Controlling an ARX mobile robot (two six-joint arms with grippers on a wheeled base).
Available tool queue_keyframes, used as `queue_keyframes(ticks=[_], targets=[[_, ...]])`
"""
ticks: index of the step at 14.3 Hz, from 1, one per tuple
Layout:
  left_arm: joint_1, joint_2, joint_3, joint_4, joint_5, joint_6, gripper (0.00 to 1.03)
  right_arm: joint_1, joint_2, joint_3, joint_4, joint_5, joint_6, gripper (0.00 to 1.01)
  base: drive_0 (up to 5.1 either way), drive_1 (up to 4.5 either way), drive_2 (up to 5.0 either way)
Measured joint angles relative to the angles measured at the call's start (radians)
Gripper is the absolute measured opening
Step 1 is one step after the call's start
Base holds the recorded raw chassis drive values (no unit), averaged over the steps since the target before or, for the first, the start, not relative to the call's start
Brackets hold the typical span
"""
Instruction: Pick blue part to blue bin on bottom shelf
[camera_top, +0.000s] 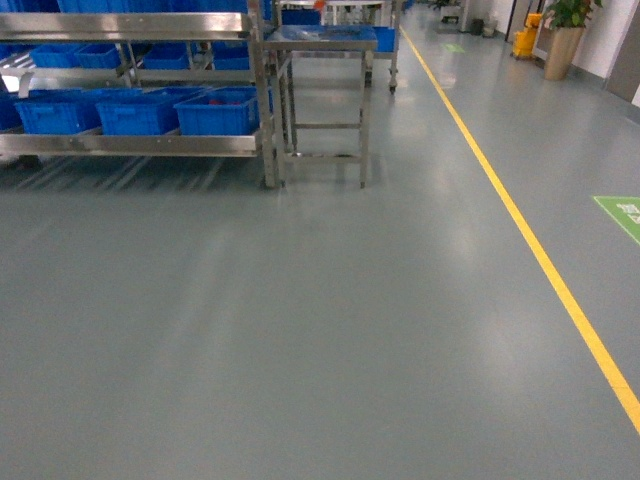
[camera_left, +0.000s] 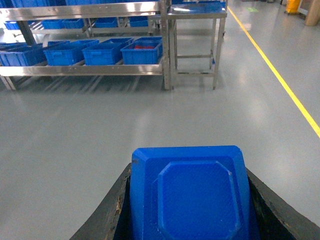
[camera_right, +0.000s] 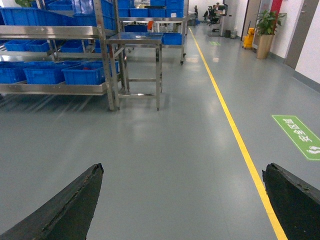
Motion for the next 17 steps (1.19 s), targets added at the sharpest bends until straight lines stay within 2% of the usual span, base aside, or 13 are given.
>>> queue_keyframes(ticks=[17], targets=[[0.000,0.000,0.000,0.001,0.000,0.000,0.43,0.000,0.000,0.000,0.000,0.000,0.000,0.98,0.1,4.21,-4.0]])
